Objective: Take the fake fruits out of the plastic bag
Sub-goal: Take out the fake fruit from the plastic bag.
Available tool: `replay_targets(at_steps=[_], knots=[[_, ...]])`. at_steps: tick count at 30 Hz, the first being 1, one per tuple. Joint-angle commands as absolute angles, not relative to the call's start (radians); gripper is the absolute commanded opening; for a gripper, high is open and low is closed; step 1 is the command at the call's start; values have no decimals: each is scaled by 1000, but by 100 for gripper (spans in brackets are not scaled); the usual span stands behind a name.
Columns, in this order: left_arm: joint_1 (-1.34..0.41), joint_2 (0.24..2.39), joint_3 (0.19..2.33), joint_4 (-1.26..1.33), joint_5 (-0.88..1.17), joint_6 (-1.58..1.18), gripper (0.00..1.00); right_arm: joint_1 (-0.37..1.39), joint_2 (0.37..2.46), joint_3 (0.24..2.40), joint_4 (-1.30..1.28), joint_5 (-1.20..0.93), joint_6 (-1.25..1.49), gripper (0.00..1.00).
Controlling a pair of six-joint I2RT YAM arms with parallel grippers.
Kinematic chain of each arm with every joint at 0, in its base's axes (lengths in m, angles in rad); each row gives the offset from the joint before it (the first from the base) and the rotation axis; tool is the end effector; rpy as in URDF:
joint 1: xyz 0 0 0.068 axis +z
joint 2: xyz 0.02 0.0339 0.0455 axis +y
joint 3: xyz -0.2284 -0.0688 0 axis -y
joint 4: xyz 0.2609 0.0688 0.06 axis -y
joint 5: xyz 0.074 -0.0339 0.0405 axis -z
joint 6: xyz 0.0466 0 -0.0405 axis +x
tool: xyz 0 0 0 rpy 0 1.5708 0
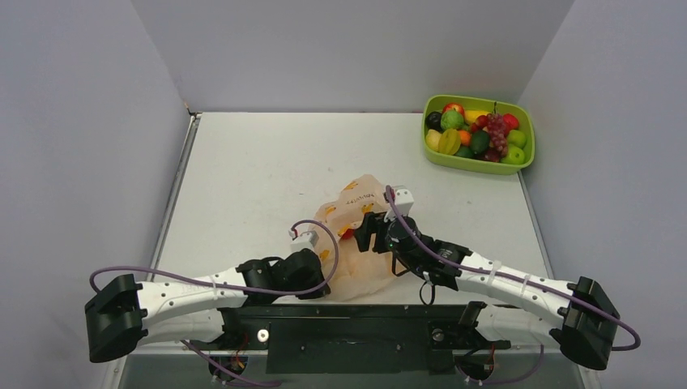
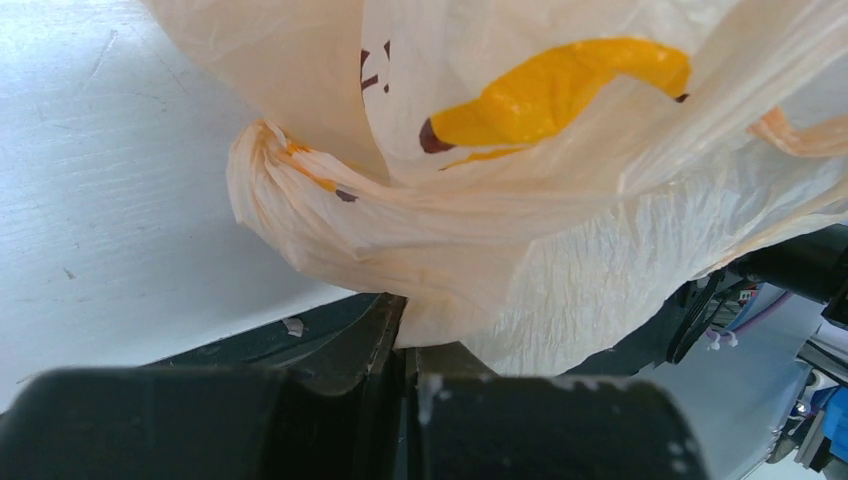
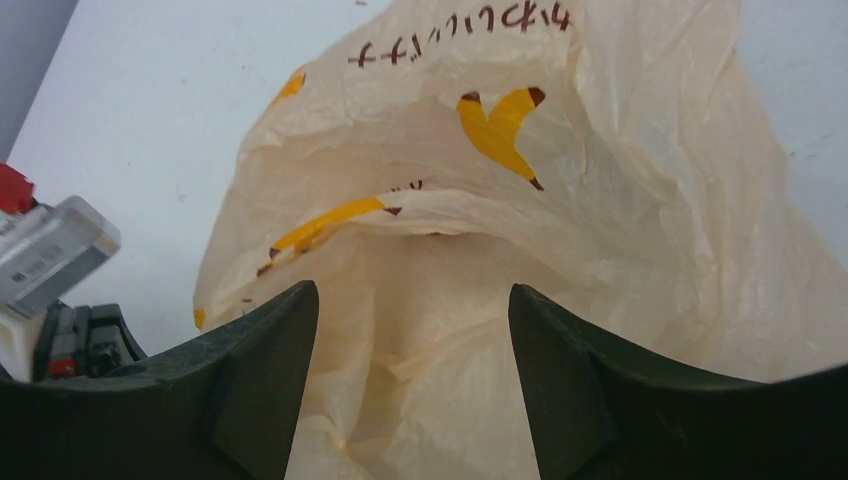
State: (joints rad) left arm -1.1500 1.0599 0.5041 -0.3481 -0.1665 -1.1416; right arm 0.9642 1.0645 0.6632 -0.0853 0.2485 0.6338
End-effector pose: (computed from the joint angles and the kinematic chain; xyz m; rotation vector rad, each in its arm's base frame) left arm 0.1034 -0.2121 0.1318 -0.0648 2.6240 -0.7377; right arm 0.1680 0.2220 0.2108 -0.1911 2.1152 0.7297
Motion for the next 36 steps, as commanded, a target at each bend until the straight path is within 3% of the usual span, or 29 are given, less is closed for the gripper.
replay_targets(at_steps=[1, 9, 19, 30, 36], knots=[[-1144, 1012, 491, -356, -189, -1184, 0, 1015, 1059, 589, 89, 282, 624, 66], [-1144, 957, 481, -369, -199, -1206, 0, 1042, 1172, 575, 193, 311, 612, 70], [-1143, 1010, 520, -349, -181, -1198, 0, 1040, 1297, 587, 328, 326, 671, 49], [-1144, 1059, 550, -319, -153, -1190, 0, 958, 1444, 602, 488, 302, 716, 61], [-1144, 1072, 564, -318, -147, -1189, 0, 935, 1513, 597, 595, 301, 744, 78]])
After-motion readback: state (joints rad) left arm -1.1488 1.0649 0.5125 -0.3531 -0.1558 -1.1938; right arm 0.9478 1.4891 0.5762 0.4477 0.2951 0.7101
